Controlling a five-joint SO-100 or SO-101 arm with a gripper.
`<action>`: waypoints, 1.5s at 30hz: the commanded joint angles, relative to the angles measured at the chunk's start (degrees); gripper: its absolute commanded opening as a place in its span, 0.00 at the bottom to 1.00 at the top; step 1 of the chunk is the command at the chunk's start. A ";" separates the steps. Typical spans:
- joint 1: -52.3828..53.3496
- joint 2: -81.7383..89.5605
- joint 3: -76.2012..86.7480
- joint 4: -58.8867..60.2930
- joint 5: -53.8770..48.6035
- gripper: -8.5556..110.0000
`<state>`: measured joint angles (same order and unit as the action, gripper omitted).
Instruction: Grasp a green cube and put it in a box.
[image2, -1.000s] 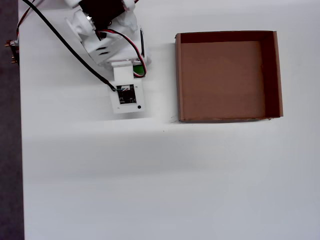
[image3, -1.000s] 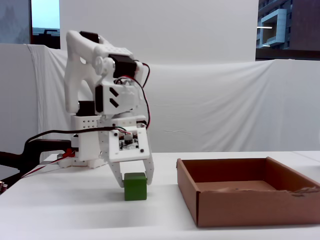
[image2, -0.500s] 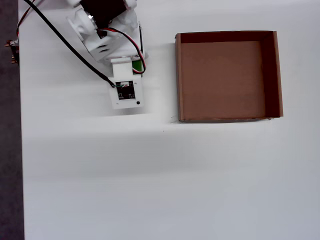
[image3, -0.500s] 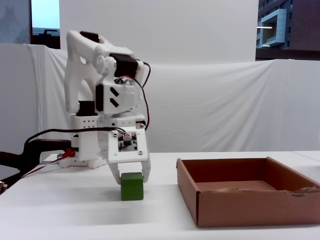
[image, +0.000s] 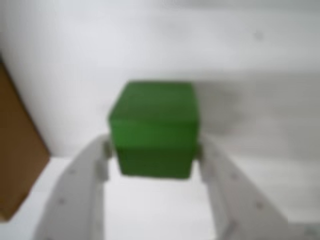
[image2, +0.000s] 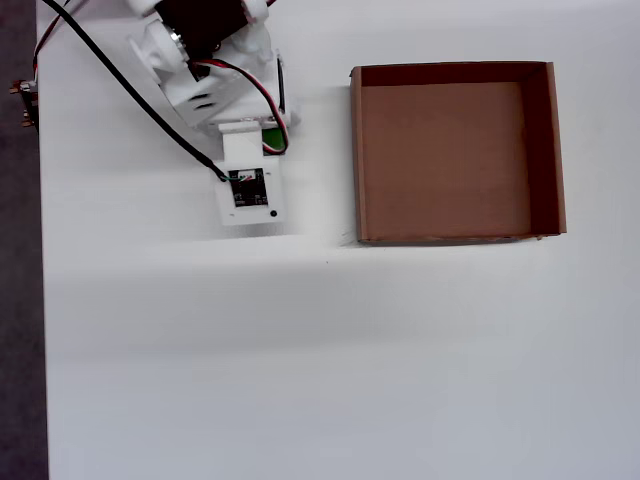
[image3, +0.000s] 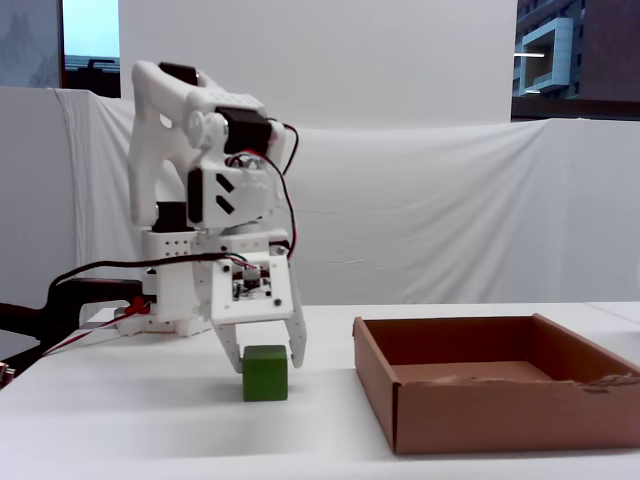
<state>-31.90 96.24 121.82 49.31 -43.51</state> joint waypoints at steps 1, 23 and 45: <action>0.35 2.55 -1.58 -1.49 -0.53 0.26; 0.26 2.72 0.18 -3.87 -0.62 0.20; -2.02 5.62 -5.71 1.67 0.00 0.21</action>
<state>-33.05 98.61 120.06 50.45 -43.51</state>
